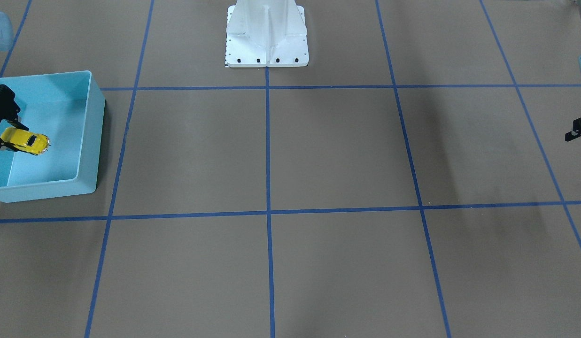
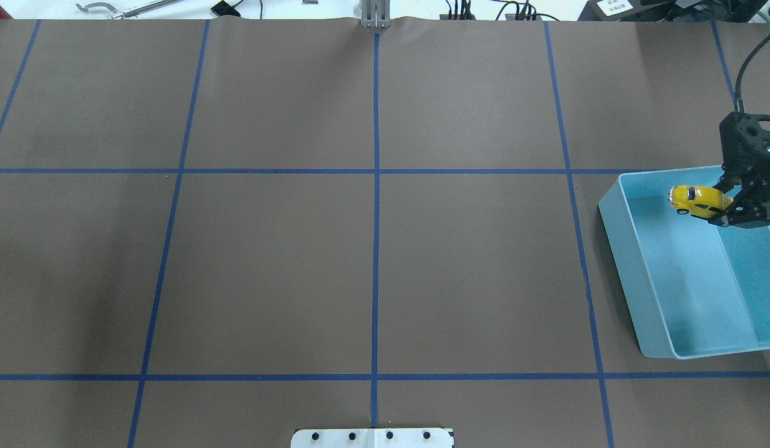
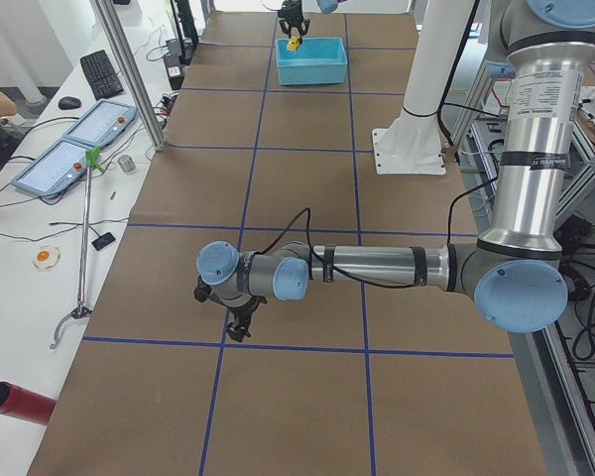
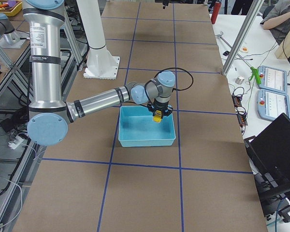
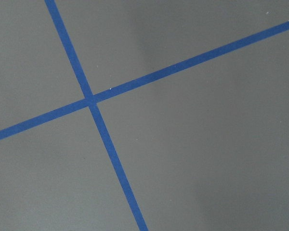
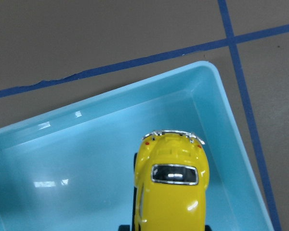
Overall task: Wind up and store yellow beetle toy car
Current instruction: 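Carry the car with the right gripper over the light-blue bin, then lower the car into the bin and open the right gripper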
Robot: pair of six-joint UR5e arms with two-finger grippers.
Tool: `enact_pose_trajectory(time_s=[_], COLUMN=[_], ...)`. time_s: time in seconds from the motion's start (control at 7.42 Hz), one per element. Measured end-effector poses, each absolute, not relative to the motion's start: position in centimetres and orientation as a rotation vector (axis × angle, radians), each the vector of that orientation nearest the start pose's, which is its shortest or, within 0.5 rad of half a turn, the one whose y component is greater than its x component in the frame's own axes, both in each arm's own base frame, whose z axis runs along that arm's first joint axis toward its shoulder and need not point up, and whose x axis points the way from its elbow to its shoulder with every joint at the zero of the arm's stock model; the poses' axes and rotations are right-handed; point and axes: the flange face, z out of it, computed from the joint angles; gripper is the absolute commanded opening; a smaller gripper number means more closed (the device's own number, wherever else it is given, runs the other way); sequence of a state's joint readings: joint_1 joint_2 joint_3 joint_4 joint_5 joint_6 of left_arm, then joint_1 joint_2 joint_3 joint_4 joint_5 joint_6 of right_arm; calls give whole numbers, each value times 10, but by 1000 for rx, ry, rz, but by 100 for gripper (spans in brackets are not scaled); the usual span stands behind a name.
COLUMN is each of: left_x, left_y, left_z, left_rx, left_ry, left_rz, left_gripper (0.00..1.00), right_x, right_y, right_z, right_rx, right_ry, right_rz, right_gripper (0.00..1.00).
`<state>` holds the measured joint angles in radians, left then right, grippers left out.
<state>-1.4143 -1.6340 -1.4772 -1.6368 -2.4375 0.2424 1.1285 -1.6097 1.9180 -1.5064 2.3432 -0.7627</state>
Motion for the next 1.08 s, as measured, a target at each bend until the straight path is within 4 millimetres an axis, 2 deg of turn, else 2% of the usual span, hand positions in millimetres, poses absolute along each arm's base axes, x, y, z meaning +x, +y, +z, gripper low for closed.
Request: enact_pose_trajectory(time_s=[0.13, 0.27, 0.4, 0.54, 1.08], left_x=[24, 25, 25, 25, 24], left_y=[-523, -524, -524, -524, -523], left_z=[659, 659, 659, 659, 660], left_rx=[71, 72, 72, 72, 70], left_ry=[870, 870, 870, 870, 870], left_rz=[389, 389, 390, 389, 389], left_gripper=[100, 100, 100, 100, 100], right_x=[-142, -138, -137, -137, -139], right_y=[-444, -435, -429, -425, -424], right_z=[501, 503, 507, 511, 522], right_rx=[507, 511, 515, 512, 494], right_ry=[-766, -775, -780, -784, -803], right_rz=[-1274, -1279, -1284, -1287, -1284], right_gripper=[22, 41, 67, 100, 100])
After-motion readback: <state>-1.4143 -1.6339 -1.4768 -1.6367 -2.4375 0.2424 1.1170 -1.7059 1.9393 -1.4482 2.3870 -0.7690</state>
